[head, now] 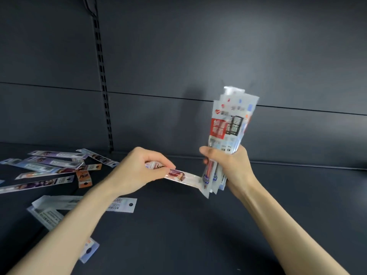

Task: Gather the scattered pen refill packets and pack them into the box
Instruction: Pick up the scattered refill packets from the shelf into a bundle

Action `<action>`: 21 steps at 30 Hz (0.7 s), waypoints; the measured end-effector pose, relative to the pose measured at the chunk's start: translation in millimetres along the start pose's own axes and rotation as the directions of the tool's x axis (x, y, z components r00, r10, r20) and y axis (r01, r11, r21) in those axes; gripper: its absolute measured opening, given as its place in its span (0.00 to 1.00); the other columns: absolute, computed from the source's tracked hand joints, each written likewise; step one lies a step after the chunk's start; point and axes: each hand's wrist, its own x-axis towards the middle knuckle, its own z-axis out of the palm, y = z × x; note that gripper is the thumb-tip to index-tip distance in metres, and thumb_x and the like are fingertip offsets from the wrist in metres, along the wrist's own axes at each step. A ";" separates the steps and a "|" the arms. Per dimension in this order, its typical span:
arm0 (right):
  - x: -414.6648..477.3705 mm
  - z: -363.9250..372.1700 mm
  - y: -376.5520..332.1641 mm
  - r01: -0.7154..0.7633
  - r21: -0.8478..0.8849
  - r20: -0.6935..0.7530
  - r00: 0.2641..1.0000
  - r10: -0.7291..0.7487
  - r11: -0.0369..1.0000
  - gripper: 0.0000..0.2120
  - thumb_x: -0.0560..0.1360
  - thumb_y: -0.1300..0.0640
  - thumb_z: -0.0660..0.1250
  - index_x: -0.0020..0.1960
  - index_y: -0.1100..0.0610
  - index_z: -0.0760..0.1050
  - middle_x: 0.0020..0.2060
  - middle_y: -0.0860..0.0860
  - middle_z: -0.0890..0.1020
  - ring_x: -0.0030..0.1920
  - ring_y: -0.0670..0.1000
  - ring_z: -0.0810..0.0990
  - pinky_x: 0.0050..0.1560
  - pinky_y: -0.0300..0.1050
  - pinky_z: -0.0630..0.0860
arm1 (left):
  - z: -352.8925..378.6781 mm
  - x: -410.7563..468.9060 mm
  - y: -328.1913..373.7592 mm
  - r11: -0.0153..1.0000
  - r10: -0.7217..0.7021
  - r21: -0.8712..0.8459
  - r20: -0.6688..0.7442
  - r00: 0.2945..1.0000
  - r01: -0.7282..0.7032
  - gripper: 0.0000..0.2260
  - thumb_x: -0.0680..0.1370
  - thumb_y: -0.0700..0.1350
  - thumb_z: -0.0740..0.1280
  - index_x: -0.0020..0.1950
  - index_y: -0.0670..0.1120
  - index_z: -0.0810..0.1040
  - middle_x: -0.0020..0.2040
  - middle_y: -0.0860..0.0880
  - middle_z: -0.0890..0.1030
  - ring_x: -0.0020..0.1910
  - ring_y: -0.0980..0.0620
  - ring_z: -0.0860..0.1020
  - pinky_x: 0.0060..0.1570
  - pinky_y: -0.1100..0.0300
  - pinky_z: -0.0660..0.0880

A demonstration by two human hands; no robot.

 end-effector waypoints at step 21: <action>-9.9 28.0 18.9 -0.081 -0.003 0.395 0.915 0.076 0.997 0.13 0.65 0.64 0.71 0.48 0.55 0.80 0.40 0.52 0.83 0.44 0.54 0.83 0.47 0.50 0.80 | 21.5 3.5 12.3 0.863 0.004 -0.496 -0.195 0.981 -0.101 0.09 0.72 0.46 0.71 0.50 0.45 0.80 0.43 0.51 0.84 0.41 0.58 0.80 0.38 0.67 0.75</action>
